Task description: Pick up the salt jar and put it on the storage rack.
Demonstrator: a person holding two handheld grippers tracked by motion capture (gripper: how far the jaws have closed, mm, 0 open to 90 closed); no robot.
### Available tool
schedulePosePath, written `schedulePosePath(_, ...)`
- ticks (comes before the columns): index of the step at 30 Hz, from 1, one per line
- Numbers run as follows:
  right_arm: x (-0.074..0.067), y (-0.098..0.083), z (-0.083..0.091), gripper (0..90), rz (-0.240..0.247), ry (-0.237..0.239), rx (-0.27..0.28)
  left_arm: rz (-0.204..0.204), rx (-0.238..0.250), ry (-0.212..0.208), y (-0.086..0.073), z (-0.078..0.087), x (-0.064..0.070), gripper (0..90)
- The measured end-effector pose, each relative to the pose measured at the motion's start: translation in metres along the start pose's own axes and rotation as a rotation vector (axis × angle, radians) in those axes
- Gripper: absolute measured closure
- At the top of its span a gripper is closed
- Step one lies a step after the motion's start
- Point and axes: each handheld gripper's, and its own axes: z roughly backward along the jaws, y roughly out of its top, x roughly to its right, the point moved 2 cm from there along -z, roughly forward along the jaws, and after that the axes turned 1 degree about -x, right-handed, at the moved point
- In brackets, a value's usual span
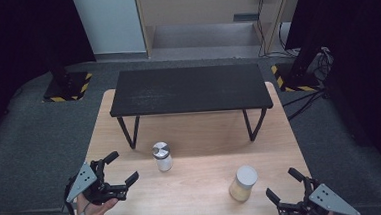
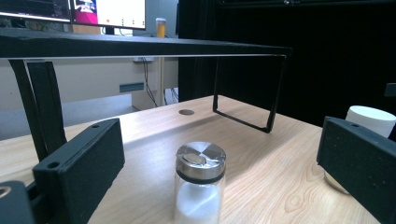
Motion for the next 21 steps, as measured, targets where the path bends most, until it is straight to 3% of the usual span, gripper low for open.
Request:
schedulePosePath(10,-0.002,0.001,-0.002,0.8,0.001,0.024,0.0,-0.021,-0.014,-0.001,0.001,0.0,0.006,0.0)
schedulePosePath(12,-0.002,0.001,-0.002,0.8,0.004,0.028,0.0,-0.035,-0.045,0.03,0.005,0.0,0.01,0.0)
schedulePosePath(18,-0.002,0.001,-0.002,0.8,0.005,0.031,-0.002,-0.001,-0.043,0.023,0.011,-0.003,0.008,0.2)
schedulePosePath(21,-0.002,0.001,-0.003,0.8,0.0,0.028,-0.008,-0.007,-0.041,0.029,0.017,-0.001,0.008,0.4)
